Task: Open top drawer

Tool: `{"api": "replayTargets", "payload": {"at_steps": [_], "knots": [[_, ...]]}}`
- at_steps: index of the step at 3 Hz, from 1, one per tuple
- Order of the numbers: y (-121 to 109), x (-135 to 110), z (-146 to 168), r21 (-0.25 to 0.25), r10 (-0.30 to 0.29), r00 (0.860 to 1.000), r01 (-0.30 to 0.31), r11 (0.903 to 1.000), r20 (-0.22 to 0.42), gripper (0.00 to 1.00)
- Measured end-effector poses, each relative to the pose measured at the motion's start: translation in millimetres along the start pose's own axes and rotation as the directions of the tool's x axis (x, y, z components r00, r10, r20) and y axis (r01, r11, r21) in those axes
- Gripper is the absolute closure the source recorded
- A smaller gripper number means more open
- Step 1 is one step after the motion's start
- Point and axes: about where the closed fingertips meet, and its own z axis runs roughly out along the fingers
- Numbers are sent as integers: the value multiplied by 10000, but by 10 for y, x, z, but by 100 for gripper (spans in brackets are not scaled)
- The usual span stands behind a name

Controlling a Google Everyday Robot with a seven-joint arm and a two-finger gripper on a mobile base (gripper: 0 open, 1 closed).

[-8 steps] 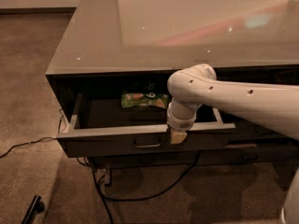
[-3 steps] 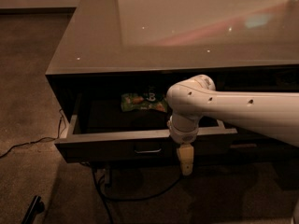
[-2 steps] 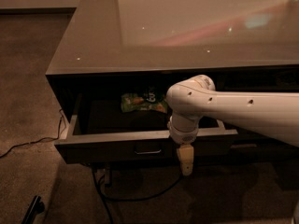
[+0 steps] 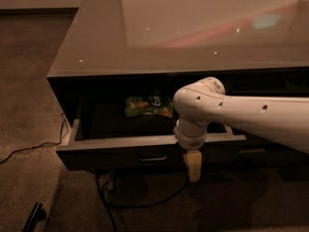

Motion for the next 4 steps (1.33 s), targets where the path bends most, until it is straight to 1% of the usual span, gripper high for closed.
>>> {"api": "replayTargets", "payload": {"at_steps": [1, 2, 3, 4], "knots": [[14, -34, -132, 417, -157, 9999, 160, 9990, -60, 0], [65, -59, -224, 647, -216, 9997, 222, 9977, -97, 0], [137, -55, -267, 723, -173, 9995, 193, 9972, -272, 18], [191, -19, -277, 748, -83, 9990, 115, 9971, -436, 41]]}}
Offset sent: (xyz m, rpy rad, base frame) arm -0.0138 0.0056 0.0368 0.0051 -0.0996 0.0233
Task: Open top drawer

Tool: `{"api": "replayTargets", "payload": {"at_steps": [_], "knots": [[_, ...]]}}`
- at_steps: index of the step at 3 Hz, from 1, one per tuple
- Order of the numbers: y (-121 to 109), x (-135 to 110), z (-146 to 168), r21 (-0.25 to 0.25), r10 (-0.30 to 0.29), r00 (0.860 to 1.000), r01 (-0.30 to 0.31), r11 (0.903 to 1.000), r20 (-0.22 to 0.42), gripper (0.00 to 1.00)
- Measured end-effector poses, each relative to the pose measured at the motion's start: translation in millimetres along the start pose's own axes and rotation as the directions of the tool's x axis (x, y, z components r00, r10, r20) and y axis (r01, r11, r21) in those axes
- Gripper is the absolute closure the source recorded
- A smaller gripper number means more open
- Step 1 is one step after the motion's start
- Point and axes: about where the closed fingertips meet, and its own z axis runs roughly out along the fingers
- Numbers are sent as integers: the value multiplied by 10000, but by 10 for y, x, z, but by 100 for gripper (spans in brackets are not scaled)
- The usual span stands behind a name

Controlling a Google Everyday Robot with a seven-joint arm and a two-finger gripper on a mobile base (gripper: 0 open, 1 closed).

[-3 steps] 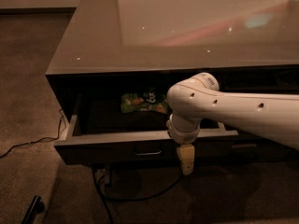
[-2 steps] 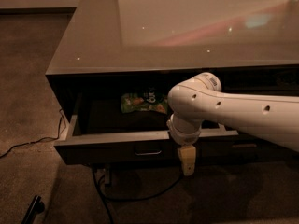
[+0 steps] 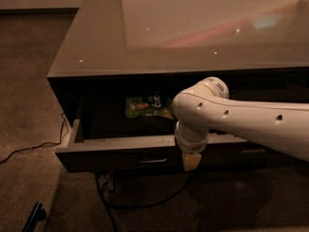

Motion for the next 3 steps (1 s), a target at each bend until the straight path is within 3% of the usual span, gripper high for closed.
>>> {"api": "replayTargets", "payload": {"at_steps": [2, 3], "knots": [[45, 64, -8, 23, 178, 9998, -177, 9998, -92, 87], [45, 64, -8, 23, 178, 9998, -177, 9998, -92, 85]]}}
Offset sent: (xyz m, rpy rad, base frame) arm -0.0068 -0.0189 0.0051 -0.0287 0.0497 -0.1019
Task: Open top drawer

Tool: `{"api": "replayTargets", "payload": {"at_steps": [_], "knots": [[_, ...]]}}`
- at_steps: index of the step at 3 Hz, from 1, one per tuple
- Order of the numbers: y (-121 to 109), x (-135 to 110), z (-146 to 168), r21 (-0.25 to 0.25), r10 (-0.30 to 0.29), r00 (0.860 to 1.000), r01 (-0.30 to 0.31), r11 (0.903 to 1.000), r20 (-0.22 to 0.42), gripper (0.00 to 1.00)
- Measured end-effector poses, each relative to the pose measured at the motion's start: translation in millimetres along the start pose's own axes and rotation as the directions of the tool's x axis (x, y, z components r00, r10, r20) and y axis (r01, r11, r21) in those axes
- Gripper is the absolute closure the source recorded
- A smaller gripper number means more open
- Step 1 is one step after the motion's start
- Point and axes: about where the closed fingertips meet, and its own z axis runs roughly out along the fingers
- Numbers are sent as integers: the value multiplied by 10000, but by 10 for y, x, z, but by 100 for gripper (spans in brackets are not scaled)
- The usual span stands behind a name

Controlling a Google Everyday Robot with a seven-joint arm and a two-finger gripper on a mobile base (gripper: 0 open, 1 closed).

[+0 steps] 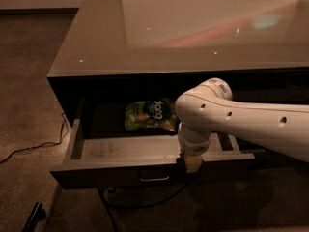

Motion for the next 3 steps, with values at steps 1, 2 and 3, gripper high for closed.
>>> {"api": "replayTargets", "payload": {"at_steps": [1, 2, 3], "knots": [[0, 0, 0, 0, 0, 10000, 0, 10000, 0, 62], [0, 0, 0, 0, 0, 10000, 0, 10000, 1, 39], [14, 3, 2, 51, -45, 10000, 44, 10000, 86, 15]]}}
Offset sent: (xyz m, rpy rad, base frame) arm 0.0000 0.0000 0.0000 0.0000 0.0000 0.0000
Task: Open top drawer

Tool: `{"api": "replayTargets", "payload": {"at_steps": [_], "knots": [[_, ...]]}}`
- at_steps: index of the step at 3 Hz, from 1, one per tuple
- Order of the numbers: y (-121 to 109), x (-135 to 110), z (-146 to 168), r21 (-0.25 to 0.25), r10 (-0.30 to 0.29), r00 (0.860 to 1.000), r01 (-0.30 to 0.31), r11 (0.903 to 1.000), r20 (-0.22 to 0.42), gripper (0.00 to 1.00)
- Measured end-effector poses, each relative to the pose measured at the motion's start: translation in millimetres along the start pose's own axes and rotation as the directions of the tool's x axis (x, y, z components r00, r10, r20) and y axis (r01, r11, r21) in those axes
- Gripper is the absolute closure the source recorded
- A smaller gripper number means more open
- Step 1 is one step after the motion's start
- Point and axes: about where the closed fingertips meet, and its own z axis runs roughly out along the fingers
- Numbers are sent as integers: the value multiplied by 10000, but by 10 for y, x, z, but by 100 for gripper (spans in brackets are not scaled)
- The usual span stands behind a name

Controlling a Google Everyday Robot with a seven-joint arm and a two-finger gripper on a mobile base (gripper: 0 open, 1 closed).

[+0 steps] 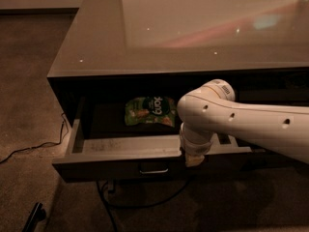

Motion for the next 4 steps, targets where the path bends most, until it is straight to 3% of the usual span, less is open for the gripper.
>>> {"api": "replayTargets", "payload": {"at_steps": [1, 3, 4], "knots": [[-3, -14, -133, 305, -99, 9999, 96, 9995, 96, 0], [-182, 32, -443, 1253, -162, 9996, 133, 9920, 223, 0], [-325, 99, -572, 1809, -111, 9994, 48, 9835, 343, 0]]}}
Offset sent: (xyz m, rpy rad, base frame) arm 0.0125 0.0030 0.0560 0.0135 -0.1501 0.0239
